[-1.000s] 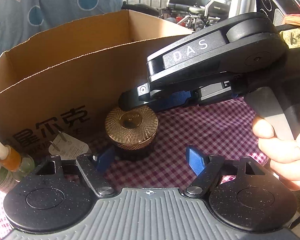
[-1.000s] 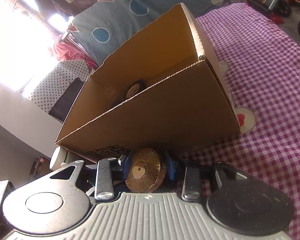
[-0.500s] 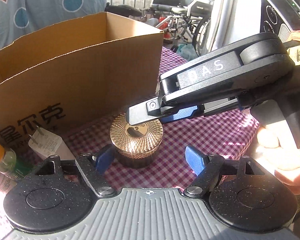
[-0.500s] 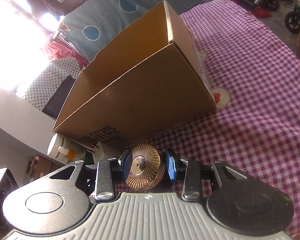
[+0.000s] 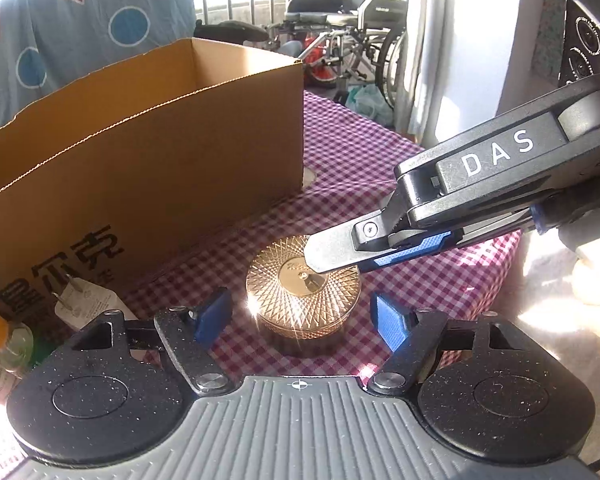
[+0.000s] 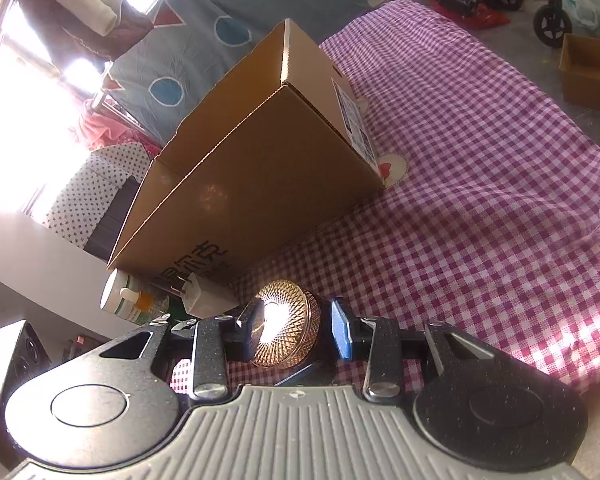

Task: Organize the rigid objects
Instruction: 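Close the right gripper on the gold lid of the jar, then lift the gold-lidded jar with the right gripper over the box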

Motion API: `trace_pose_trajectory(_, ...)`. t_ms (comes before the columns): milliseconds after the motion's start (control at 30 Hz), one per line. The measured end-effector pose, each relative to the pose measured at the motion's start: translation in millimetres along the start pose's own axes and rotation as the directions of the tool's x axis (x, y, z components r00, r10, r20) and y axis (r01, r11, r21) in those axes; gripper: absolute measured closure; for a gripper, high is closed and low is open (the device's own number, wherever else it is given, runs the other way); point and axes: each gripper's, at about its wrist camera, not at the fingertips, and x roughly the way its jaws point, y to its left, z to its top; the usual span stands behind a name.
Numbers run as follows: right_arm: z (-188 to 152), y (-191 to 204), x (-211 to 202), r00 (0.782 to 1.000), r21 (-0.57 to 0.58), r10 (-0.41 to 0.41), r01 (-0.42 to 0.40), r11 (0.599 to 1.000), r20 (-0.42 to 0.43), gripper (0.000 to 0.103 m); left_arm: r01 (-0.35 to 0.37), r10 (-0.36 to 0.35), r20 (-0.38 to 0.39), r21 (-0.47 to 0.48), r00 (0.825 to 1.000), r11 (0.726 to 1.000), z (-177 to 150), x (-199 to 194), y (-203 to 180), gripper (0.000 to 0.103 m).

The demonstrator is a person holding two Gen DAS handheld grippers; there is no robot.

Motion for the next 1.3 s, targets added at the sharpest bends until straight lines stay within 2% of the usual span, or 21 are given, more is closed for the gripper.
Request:
trace_pose_trajectory(300, -1.9, -1.1, 9.8, 1.000, 0.014, 0.021, -0.021, 1.000, -0.015, 0.063, 0.011, -0.012, -0.021, -0.029, 1.000, 1.000, -1.2, 12.1, 2.6, 0.045)
trace_pose_trajectory(700, -3.5, 7.3, 11.3, 1.000, -0.003, -0.004, 0.004, 1.000, 0.001, 0.062, -0.002, 0.002, -0.005, -0.051, 1.000, 0.999, -1.3, 9.6, 1.4, 0.047)
trace_pose_trajectory(900, -0.7, 29.1, -2.7, 0.999, -0.052, 0.002, 0.000, 0.999, 0.033, 0.062, -0.020, 0.023, 0.051, -0.056, 0.998, 0.998, 4.7, -15.2, 2.2, 0.047)
trace_pose_trajectory(1033, 10.3, 58.8, -19.2, 0.996, -0.130, 0.031, -0.020, 0.991, 0.085, 0.062, -0.057, 0.063, 0.126, -0.054, 0.990, 0.997, 19.5, -42.9, 5.8, 0.047)
trace_pose_trajectory(1167, 35.0, 97.1, -30.8, 0.988, -0.241, 0.070, -0.035, 0.970, 0.139, 0.062, -0.107, 0.119, 0.203, -0.071, 0.972, 0.992, 48.5, -70.0, 19.3, 0.047)
trace_pose_trajectory(1300, 69.2, 130.2, -27.2, 0.983, -0.345, 0.102, -0.044, 0.938, 0.153, 0.062, -0.180, 0.192, 0.243, -0.070, 0.951, 0.981, 82.0, -81.5, 35.4, 0.047)
